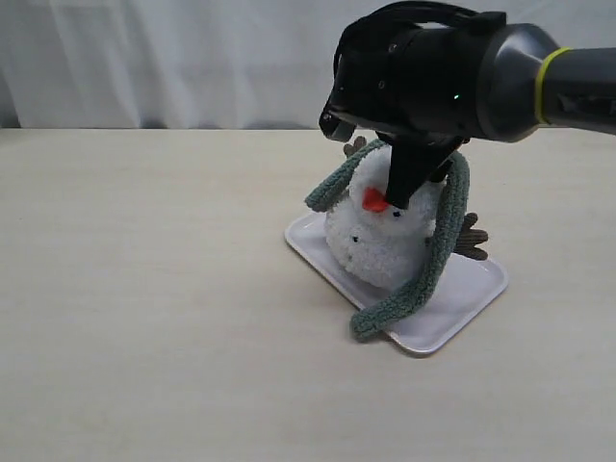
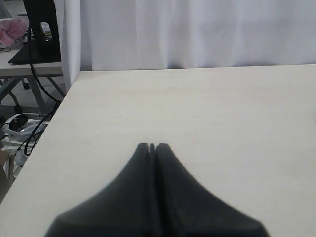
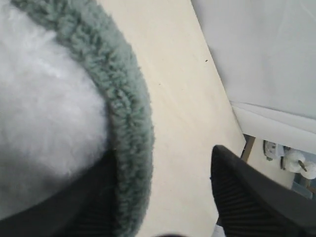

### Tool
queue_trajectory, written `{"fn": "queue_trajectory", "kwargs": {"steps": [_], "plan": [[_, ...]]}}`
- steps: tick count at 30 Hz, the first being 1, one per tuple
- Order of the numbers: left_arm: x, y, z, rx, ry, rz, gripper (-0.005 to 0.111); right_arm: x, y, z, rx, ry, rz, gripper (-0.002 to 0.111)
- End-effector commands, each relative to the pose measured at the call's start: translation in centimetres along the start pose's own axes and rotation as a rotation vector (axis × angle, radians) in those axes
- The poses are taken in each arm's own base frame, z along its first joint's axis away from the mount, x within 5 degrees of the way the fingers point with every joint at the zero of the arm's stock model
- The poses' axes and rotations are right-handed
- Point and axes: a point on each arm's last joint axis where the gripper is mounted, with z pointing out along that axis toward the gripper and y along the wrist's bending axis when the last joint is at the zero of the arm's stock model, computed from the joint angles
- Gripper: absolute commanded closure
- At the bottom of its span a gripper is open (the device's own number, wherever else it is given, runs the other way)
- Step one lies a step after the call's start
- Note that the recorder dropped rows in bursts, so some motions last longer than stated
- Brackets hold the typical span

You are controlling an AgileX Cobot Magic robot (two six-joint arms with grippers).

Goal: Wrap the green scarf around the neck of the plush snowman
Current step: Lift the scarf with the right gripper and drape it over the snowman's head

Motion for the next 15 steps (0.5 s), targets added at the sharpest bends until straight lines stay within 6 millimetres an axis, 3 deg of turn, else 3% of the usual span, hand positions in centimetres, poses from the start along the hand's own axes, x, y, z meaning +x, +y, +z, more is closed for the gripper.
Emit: {"fn": "queue_trajectory", "kwargs": {"steps": [1,10,15], "plan": [[0.0,0.0,0.0,0.0,-0.007,-0.011,0.107,1.0,-1.6,-1.9,-0.072,-0.051,0.117,0.054],[0.0,0.0,0.0,0.0,-0.007,-0.011,0.107,2.5,-3.0,-5.3,-0.277,-0.16,0.297,0.054],[0.0,0.0,0.0,0.0,-0.007,-0.011,0.107,3.1,-3.7,-4.0,-0.374,-0.131,0.397,0.054]]}}
